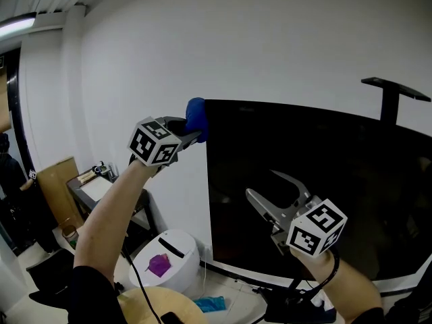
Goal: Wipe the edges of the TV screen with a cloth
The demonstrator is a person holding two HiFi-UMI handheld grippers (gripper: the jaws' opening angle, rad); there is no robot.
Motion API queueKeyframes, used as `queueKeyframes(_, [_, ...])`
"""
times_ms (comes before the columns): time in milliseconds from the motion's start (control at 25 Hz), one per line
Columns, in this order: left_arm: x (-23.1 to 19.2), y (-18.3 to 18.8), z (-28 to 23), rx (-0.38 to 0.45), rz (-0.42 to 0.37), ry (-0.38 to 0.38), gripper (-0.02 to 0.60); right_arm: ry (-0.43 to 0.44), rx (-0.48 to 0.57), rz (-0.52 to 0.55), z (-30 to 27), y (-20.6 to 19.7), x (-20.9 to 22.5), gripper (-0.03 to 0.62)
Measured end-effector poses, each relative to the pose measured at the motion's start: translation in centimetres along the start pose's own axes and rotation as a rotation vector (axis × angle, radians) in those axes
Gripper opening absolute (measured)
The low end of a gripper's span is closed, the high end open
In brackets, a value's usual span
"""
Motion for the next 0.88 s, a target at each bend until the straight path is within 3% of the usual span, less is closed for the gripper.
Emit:
queueKeyframes(400, [-3.0, 4.2, 1.8, -0.014, -0.031, 0.034, 0.124, -0.002, 0.034, 0.04, 1.1, 3.3, -0.2, 0.264])
queueKeyframes(600, [-4.7, 5.3, 2.2, -0.141, -0.135, 0.082, 0.124, -0.031, 0.044, 0.051, 2.6, 4.5, 0.5, 0.262])
queueKeyframes(880, [-7.1, 10.9, 3.8, -0.218, -0.288, 0.199, 0.124, -0.08, 0.052, 0.05, 5.1, 4.8, 1.8, 0.261])
Point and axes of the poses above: the fingertips, and each gripper's own axes: z backward along the fingers, x to its right, y out of its top, the point moved 1 cm from there along z, backward along the fingers, and after that the axes turned 8 degrees about -x, right-handed, at the moved point
